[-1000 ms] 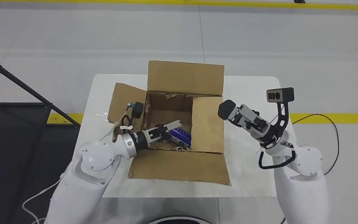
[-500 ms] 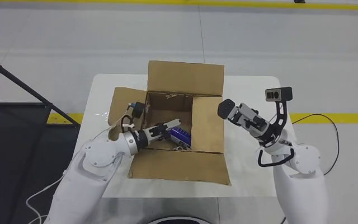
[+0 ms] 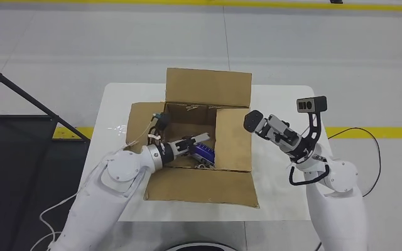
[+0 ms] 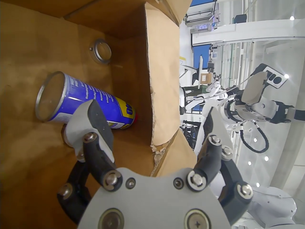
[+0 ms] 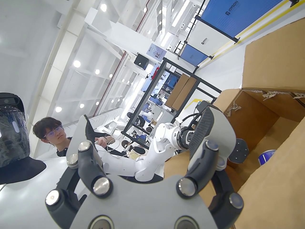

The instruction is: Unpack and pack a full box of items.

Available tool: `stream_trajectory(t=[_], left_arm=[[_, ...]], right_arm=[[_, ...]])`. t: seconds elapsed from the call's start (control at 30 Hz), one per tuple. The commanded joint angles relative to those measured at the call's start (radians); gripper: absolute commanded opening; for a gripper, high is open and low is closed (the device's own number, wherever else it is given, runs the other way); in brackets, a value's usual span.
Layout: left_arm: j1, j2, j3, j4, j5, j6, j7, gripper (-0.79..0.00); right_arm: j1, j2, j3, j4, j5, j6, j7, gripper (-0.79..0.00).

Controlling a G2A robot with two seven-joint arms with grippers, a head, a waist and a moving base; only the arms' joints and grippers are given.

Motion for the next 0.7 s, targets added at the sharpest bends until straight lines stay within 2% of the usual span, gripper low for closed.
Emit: stream_trajectory(t=[0.0, 0.47, 0.67], left_arm=[[-0.008, -0.003, 0.014, 0.002, -0.005, -0.002, 0.005, 0.0], [-0.059, -0.019, 0.091, 0.028, -0.008, -0.011, 0.025, 0.0], [-0.044, -0.013, 0.047, -0.001, -0.02, -0.013, 0.032, 0.0]], right_arm=[[-0.004, 0.002, 0.001, -0.001, 0.002, -0.002, -0.002, 0.0], [-0.021, 0.015, 0.007, -0.008, 0.013, -0.01, -0.01, 0.0], [-0.027, 0.021, 0.011, -0.008, 0.015, -0.008, -0.011, 0.0]])
